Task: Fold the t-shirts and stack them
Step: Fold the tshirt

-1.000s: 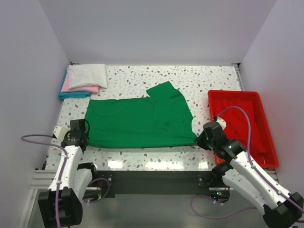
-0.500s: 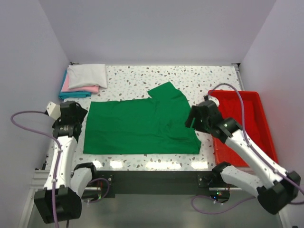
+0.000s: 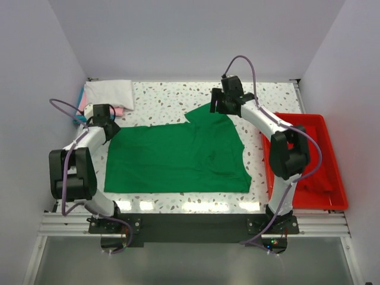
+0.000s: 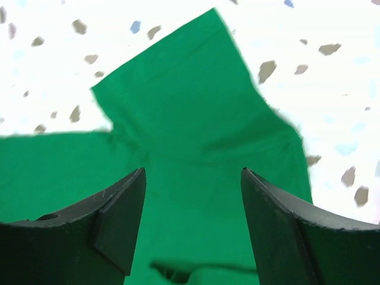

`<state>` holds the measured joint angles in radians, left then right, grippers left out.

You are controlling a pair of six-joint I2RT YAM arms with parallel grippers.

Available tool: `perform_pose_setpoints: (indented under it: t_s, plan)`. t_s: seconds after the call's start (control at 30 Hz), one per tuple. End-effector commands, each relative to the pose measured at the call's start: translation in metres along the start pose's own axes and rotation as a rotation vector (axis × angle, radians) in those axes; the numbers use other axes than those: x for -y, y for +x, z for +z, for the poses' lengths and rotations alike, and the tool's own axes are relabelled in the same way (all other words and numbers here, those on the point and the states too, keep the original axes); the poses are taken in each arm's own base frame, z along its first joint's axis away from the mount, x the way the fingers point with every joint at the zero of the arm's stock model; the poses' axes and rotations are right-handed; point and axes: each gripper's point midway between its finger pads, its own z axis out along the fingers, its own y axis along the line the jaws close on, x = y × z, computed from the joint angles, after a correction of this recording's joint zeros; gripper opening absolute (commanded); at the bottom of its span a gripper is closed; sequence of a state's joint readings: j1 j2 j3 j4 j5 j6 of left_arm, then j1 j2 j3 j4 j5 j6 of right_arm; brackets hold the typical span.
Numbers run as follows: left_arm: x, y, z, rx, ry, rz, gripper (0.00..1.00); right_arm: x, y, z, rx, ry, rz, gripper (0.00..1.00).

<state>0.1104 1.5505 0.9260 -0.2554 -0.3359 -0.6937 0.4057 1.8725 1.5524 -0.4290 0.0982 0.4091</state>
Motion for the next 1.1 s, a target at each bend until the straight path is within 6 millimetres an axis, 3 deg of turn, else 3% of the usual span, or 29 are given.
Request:
perform_pose_setpoints:
  t_s: [0.0,0.13,0.2,0.3,0.63,1.07]
  plan:
    - [0.038,-0.044,0.004,0.105,0.077,-0.034,0.59,-0.007,-0.038,0.018,0.077,-0.061,-0.029,0.68]
    - [0.047,-0.039,0.026,0.08,0.021,-0.036,0.55,-0.007,-0.04,0.045,0.067,-0.053,-0.053,0.67]
    - [0.055,-0.046,0.029,0.092,0.017,-0.048,0.54,-0.011,-0.041,0.055,0.067,-0.065,-0.057,0.67]
    - [0.062,-0.043,0.043,0.088,-0.023,-0.024,0.5,-0.008,-0.043,0.062,0.071,-0.06,-0.063,0.67]
    - [0.054,-0.031,0.06,0.061,-0.151,-0.007,0.43,0.015,-0.047,0.091,0.039,-0.046,-0.033,0.66]
    - [0.045,-0.005,0.08,0.001,-0.199,0.018,0.38,0.036,-0.022,0.129,-0.041,0.001,-0.07,0.67]
